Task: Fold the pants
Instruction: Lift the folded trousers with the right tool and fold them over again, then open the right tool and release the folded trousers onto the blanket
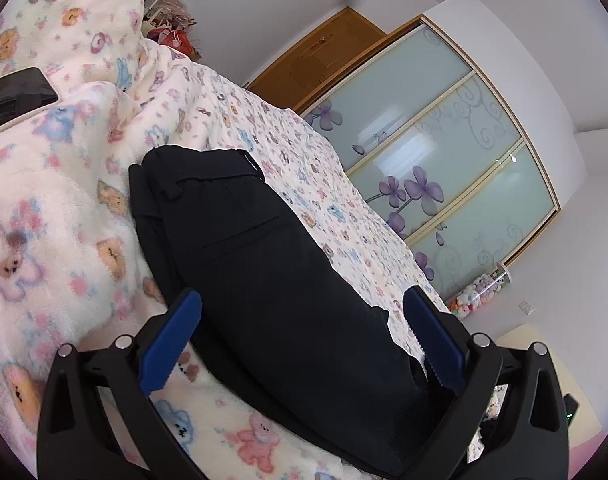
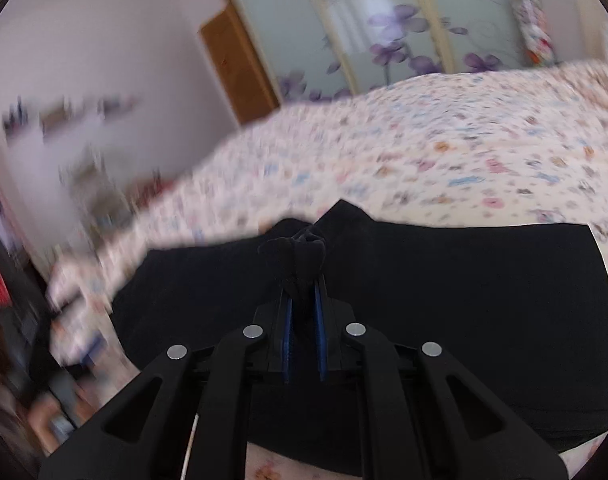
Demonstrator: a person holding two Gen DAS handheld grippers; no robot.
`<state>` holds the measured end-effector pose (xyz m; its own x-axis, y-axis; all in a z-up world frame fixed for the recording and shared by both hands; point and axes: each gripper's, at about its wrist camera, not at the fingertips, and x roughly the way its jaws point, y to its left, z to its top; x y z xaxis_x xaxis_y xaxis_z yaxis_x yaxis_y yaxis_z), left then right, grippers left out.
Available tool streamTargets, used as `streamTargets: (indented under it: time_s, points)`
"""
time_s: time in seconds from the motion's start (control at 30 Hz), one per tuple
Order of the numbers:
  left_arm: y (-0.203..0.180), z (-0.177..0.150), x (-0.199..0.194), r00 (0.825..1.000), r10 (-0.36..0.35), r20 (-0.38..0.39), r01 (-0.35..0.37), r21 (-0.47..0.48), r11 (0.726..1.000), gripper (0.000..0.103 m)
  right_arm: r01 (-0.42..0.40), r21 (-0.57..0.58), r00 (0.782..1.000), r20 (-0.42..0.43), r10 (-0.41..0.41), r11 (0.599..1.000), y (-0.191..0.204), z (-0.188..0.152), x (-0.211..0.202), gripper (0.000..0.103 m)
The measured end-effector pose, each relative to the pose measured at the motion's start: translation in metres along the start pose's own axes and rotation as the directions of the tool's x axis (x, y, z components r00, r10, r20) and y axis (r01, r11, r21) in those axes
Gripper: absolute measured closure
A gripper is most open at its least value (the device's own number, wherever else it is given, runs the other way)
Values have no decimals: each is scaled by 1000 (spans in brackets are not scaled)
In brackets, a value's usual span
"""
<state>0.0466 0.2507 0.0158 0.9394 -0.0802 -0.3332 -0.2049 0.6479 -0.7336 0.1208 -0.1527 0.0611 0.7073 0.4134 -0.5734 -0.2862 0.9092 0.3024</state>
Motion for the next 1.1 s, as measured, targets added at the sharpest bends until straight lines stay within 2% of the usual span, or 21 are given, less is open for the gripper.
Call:
streamTargets:
  time_s: [0.03,0.1,0.13,0.17,0.2,0.23,0.27,0.33,0.43,0.57,0.63,0.67,0.7,0.73,0.8,0.9,0.93,0.97,1.0,1.03,1.1]
  points:
    - [0,0,1,1000,0,-4,0,1,1000,2,39,-62,996,-72,-43,997,11,-6,14,92]
    - [0,0,4,1000,-1,-21,1,-1,1000,2,101,-179,971,-196,-136,979,23,-24,35,92]
    - [1,-1,5,1000,-2,-27,1,-4,1000,2,108,-197,968,-204,-149,974,23,-29,37,89]
    - [1,0,5,1000,-3,-31,3,-6,1000,2,105,-207,968,-204,-148,973,22,-33,34,76]
    - [1,0,6,999,-3,-33,3,-5,1000,2,62,-189,971,-217,-103,980,21,-35,28,68]
    - [2,0,6,999,-5,-33,5,-6,1000,2,9,-149,971,-235,-44,989,18,-35,22,52]
    - [2,0,5,999,-4,-32,4,-8,1000,2,-30,-118,972,-236,2,993,18,-37,16,50]
    - [3,0,6,999,-4,-36,4,-16,1000,2,-77,-110,980,-192,55,991,18,-35,1,50]
    - [4,1,8,999,-11,-44,9,-35,999,2,-54,-160,992,-124,35,986,22,-33,-11,50]
    - [4,-1,8,999,-14,-48,12,-41,999,2,-57,-103,994,-99,47,993,22,-28,0,50]
    - [4,-1,8,999,-17,-48,15,-44,999,2,-55,-80,990,-134,44,995,24,-29,16,47]
    - [5,-1,8,999,-17,-49,15,-45,999,2,-62,-68,981,-189,48,996,26,-28,32,41]
    - [5,-1,9,998,-17,-53,14,-45,999,2,-61,-66,960,-278,40,996,26,-35,50,41]
    - [5,-1,9,998,-16,-56,14,-45,999,2,-43,-102,954,-301,11,994,28,-39,57,41]
    - [6,0,11,998,-19,-64,16,-47,999,2,-32,-147,957,-288,-12,989,35,-36,51,41]
    - [10,3,12,998,-28,-63,24,-61,998,2,-78,-80,974,-216,59,994,32,-28,36,41]
    - [11,3,12,997,-33,-63,29,-69,997,2,-96,-56,974,-212,82,994,31,-27,36,37]
    - [11,3,12,997,-39,-64,34,-75,997,2,-102,-48,968,-236,88,994,31,-29,42,27]
    - [13,4,12,997,-51,-66,45,-83,996,2,-90,-66,954,-294,67,994,32,-34,53,26]
    - [14,5,12,995,-68,-69,61,-92,994,2,-69,-111,951,-309,32,991,36,-37,56,26]
    - [18,7,10,992,-99,-73,91,-113,989,2,-81,-123,956,-289,42,989,39,-34,45,26]
